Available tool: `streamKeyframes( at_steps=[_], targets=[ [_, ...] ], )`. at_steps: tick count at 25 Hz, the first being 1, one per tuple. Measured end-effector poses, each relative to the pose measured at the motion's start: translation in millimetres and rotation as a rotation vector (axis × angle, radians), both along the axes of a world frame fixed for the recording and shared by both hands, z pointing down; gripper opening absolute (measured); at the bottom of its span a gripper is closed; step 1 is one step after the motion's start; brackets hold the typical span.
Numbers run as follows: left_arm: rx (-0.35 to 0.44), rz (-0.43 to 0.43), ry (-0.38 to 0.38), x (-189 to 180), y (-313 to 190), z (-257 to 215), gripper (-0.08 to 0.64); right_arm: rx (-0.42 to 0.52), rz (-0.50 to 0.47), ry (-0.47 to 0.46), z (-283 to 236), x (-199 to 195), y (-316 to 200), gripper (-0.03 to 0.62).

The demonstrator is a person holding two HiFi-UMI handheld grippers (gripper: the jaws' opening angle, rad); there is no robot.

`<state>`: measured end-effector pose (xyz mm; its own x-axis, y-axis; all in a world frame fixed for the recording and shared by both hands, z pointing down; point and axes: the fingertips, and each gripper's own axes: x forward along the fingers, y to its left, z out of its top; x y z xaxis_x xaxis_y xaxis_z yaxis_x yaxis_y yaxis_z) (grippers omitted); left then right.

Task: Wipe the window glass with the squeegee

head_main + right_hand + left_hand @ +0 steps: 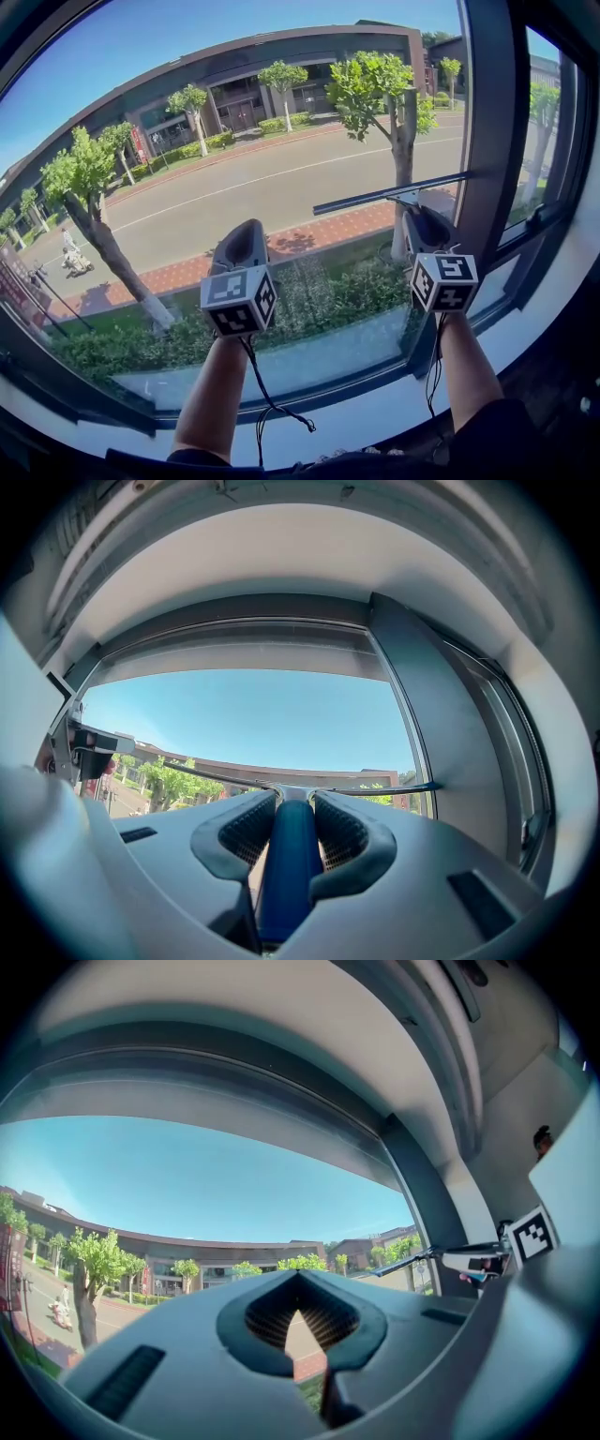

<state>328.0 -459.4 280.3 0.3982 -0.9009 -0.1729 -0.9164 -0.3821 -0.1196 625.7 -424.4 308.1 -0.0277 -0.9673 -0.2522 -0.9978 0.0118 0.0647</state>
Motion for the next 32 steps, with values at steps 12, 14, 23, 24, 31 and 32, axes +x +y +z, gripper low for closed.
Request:
streamKeyframes(
  at_steps=[12,14,23,24,31,32],
  targets=[
    [-0.072,-0.002,0.013,7.7,1.8,39.8,0.002,-0.052,0.002,0.012,29.0,0.8,-1.1,0.131],
    [-0.086,-0.001,0.018,7.8,2.1,45.9,0.002,-0.061,0.001,0.017,33.1,0.9,-0.2,0.132],
    [-0.103,-0.034,0.009,5.5,1.0,58.7,0.002,-0.085,-0.003,0.027,51.5,2.3,-0.7,0.131],
    [-0.104,-0.038,0.009,4.8,1.7,60.1,0.002,-0.088,-0.003,0.026,54.2,2.0,0.0,0.132],
    [-0.114,-0.066,0.021,-2.5,1.9,64.6,0.002,-0.083,-0.005,0.021,57.6,1.6,0.3,0.13],
    [-0.117,-0.071,0.024,-3.7,2.1,65.7,0.002,-0.083,-0.005,0.025,59.2,1.7,-0.1,0.132]
  ],
)
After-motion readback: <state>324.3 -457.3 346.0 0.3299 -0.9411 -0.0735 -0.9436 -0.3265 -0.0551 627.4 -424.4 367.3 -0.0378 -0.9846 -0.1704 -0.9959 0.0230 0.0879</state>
